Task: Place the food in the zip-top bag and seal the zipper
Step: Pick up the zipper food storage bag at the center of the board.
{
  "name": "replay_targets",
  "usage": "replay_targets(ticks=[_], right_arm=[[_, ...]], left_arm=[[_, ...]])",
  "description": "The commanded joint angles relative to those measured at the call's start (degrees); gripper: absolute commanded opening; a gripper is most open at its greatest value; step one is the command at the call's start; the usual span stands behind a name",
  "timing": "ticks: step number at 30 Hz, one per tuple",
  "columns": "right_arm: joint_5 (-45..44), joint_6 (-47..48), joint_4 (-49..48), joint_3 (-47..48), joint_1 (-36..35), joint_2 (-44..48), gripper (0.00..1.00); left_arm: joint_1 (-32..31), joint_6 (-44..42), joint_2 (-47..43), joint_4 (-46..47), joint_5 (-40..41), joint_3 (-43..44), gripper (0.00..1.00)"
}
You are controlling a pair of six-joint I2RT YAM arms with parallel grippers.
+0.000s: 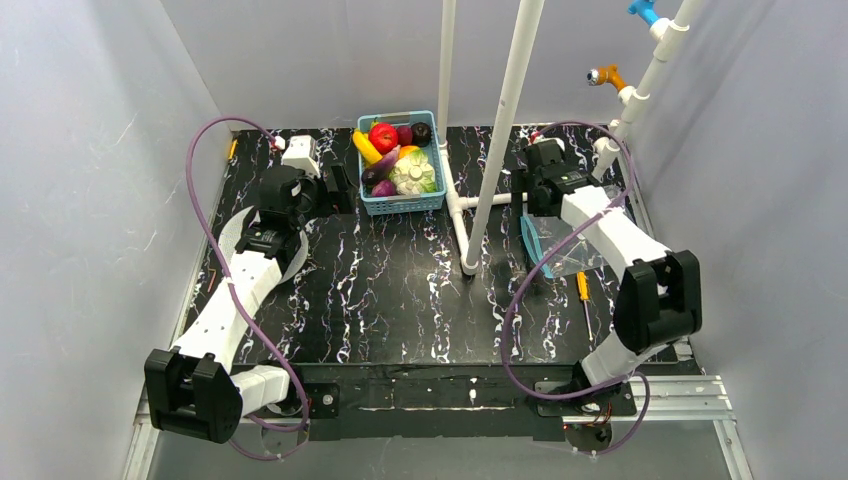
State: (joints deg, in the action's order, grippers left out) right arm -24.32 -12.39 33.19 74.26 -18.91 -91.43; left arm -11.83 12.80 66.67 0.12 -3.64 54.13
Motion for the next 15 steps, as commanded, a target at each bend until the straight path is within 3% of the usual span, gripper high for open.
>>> replay_targets(ticks=[1, 15], right_arm=[[-5.3, 1.5, 4.8, 5.2, -1.7, -2.7, 0.94], [-11.8, 3.1, 7.4, 6.1, -4.9, -11.6, 0.82]], left_arm=[[-0.3, 0.4, -0.2, 0.2, 0.0, 2.3, 0.98], [-0.4, 1.0, -0.4, 0.2, -0.3, 2.3, 0.98]])
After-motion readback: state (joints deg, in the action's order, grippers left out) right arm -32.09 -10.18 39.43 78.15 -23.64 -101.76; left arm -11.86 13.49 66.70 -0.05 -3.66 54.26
